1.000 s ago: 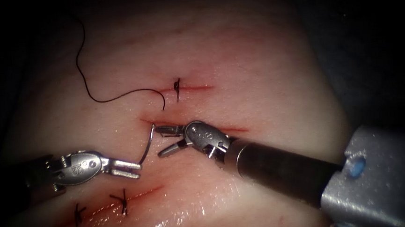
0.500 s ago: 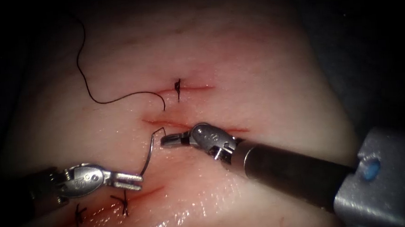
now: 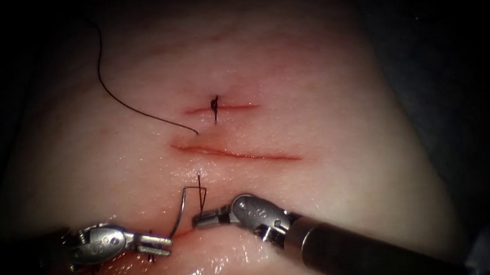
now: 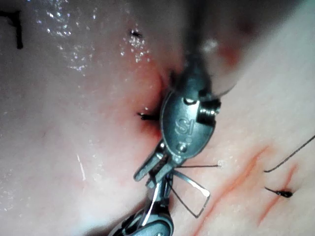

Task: Wound Closure
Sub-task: Use the right gripper to pull the suture through the wound until a short tail remains.

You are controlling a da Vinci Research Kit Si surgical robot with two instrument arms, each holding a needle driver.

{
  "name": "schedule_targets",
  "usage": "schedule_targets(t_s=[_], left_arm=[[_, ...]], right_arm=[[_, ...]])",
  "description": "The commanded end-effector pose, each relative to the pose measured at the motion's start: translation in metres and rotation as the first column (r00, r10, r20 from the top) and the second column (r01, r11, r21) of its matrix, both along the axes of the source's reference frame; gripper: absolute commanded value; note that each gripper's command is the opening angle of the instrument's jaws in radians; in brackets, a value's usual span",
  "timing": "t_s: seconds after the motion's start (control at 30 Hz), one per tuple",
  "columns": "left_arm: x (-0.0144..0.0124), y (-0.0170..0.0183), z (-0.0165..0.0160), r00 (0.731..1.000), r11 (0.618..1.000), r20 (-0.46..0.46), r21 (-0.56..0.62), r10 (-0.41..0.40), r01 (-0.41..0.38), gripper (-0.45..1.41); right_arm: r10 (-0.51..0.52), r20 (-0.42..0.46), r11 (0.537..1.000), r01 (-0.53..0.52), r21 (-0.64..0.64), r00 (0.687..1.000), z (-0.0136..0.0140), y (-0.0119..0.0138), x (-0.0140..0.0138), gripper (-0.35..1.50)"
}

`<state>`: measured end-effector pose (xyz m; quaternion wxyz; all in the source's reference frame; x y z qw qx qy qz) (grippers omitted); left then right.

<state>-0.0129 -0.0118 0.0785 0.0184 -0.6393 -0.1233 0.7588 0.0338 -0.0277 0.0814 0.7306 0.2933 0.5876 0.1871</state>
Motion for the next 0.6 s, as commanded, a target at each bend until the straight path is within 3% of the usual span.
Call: schedule_targets(t_s=[0.03,0.1,0.13,0.17,0.27,0.37,0.6], left_arm=[[-0.0004,0.0,0.0005,1.0,1.0,0.002,-0.001,0.002,-0.002,-0.45],[-0.0001,0.0,0.0004,1.0,1.0,0.004,0.006,0.001,-0.001,-0.45],[0.0001,0.0001,0.0003,1.0,1.0,0.011,0.006,-0.004,0.004,-0.45],[0.0005,0.0002,0.0003,1.0,1.0,0.008,0.011,-0.016,0.016,-0.45],[0.0018,0.0007,0.0001,0.999,0.999,-0.007,0.015,-0.05,0.05,-0.45],[0.0036,0.0015,-0.0002,0.995,0.995,-0.015,0.017,-0.095,0.096,-0.45],[0.0073,0.0029,-0.001,0.982,0.983,-0.052,0.025,-0.18,0.181,-0.45]], right_arm=[[0.0,-0.01,1.0,0.0,-0.011,1.0,-0.0001,0.0,0.0013,-0.35],[0.013,-0.04,0.997,-0.015,-0.072,0.999,-0.0002,0.0008,0.0015,-0.35],[0.03,-0.044,0.996,-0.034,-0.087,0.999,-0.0001,0.0012,0.0016,-0.03],[0.065,-0.036,0.994,-0.068,-0.091,0.997,0.0001,0.002,0.0015,0.46],[0.123,-0.014,0.979,-0.124,-0.16,0.992,0.0006,0.004,0.001,1.18],[0.149,0.004,0.971,-0.145,-0.192,0.989,0.0012,0.0062,0.0002,1.35],[0.169,0.012,0.951,-0.16,-0.266,0.986,0.0023,0.0092,-0.0006,1.38]])
